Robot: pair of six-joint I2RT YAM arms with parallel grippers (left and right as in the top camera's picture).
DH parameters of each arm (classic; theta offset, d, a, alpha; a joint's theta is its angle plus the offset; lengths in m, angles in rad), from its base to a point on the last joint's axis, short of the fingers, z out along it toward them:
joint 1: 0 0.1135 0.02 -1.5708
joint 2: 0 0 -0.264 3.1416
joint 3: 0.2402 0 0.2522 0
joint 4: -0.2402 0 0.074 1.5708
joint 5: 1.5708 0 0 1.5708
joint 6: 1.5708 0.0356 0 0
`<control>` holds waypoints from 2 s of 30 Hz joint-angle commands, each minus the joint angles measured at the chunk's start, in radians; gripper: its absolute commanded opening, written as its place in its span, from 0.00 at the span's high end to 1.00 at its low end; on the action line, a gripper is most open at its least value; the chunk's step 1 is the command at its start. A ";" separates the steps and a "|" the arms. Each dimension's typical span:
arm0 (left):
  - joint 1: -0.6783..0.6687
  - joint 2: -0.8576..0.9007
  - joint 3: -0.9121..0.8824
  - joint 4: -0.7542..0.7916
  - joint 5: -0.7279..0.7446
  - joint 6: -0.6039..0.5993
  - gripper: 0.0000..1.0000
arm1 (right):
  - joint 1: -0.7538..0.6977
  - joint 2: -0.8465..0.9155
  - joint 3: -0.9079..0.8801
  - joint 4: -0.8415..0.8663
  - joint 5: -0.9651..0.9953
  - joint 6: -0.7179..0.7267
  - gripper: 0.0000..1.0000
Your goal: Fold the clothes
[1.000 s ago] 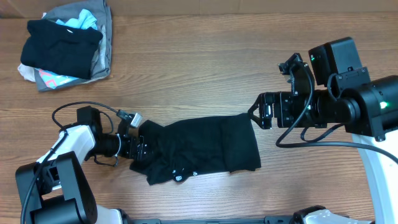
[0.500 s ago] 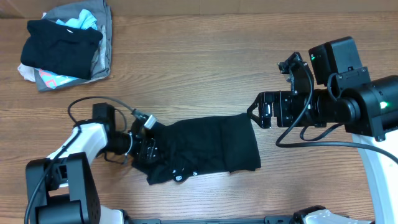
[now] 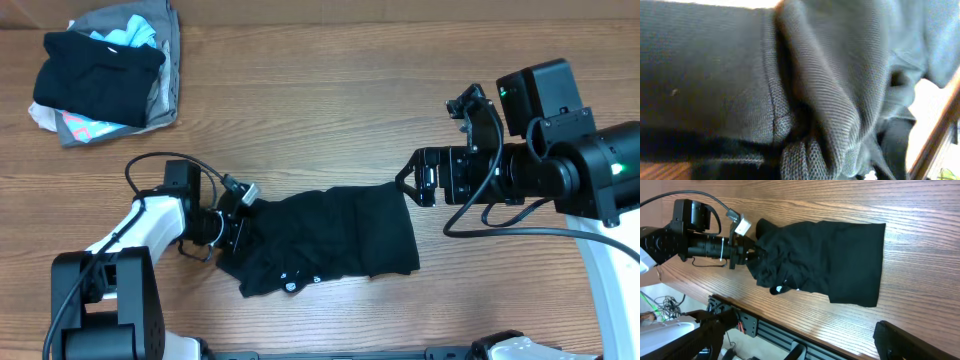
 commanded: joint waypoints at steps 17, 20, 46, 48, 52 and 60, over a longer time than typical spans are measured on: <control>0.002 0.005 0.647 -0.312 -0.559 -0.442 0.96 | 0.004 -0.001 0.000 0.007 -0.006 -0.001 0.00; -0.024 0.005 0.740 -0.392 -0.548 -0.444 0.96 | 0.004 -0.001 0.000 0.009 -0.006 -0.001 0.00; -0.591 0.224 0.770 -0.456 -0.647 -0.706 0.90 | 0.004 -0.001 0.000 -0.029 -0.012 -0.001 0.00; -0.610 0.262 0.770 -0.455 -0.621 -0.706 0.89 | 0.004 -0.001 0.000 -0.029 -0.012 -0.001 0.00; -0.643 0.320 0.770 -0.454 -0.586 -0.706 0.86 | 0.004 -0.001 0.000 -0.029 -0.012 -0.001 0.00; -0.679 0.328 0.803 -0.379 -0.436 -0.702 0.64 | 0.004 -0.001 0.000 -0.027 -0.014 0.010 0.00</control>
